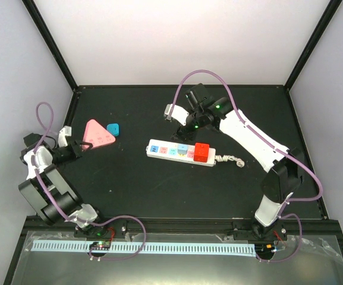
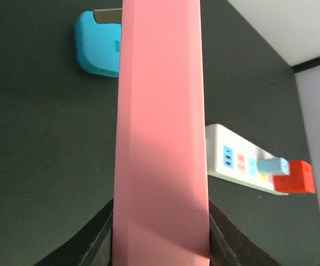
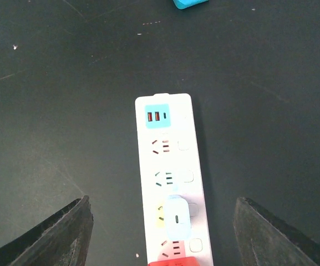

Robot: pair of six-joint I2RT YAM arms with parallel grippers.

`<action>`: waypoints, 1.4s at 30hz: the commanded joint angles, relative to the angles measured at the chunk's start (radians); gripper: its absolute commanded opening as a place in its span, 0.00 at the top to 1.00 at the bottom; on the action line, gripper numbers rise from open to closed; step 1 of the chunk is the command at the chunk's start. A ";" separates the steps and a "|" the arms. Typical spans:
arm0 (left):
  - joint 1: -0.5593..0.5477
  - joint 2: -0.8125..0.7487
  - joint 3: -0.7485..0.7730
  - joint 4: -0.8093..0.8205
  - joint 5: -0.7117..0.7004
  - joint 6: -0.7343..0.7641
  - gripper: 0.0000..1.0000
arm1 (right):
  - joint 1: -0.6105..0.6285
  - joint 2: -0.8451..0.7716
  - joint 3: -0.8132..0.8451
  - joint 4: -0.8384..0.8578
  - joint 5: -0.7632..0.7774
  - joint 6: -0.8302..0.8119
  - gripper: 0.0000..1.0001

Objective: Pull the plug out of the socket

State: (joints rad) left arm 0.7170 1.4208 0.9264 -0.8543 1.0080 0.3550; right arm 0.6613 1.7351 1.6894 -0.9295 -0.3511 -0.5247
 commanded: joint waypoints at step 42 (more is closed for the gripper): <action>0.030 0.290 0.066 0.142 -0.269 -0.079 0.41 | -0.001 -0.023 -0.065 0.027 0.001 -0.014 0.26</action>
State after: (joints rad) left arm 0.7406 1.6913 0.9539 -0.7376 0.7624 0.2764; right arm 0.6613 1.7340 1.6295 -0.9195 -0.3500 -0.5259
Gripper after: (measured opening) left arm 0.580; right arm 0.735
